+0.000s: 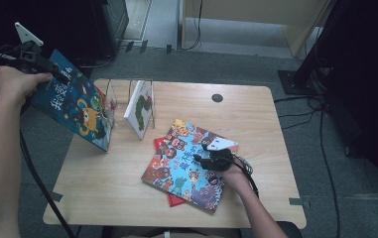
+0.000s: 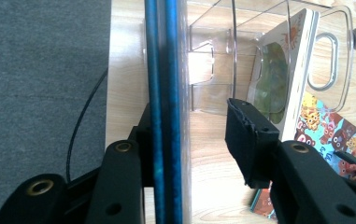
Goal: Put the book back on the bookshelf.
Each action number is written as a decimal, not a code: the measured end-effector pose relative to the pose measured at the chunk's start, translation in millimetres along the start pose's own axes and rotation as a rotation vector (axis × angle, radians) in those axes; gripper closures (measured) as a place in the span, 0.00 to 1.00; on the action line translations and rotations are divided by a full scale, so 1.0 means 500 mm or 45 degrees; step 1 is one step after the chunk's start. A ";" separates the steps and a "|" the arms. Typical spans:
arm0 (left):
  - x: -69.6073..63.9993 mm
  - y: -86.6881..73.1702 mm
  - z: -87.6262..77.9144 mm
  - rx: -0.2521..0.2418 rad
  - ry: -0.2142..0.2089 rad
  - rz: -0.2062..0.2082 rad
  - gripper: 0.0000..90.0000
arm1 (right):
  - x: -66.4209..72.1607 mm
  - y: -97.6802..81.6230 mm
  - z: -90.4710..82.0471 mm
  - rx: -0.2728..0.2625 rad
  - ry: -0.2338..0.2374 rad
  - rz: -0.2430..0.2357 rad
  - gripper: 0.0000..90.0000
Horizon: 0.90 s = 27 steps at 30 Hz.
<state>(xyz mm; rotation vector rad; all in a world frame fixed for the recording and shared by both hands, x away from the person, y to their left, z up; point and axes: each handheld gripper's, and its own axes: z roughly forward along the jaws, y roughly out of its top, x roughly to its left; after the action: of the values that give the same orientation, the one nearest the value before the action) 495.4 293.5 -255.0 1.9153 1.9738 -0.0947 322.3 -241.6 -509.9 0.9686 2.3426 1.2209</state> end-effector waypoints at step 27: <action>0.028 -0.032 -0.094 -0.098 -0.086 0.020 0.60 | 0.000 0.000 -0.002 0.010 0.002 -0.002 0.50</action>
<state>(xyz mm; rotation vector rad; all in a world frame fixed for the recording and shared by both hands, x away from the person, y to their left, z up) 469.1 320.4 -219.4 1.8545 1.8909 -0.0770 321.7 -242.1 -509.0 0.9681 2.3511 1.2128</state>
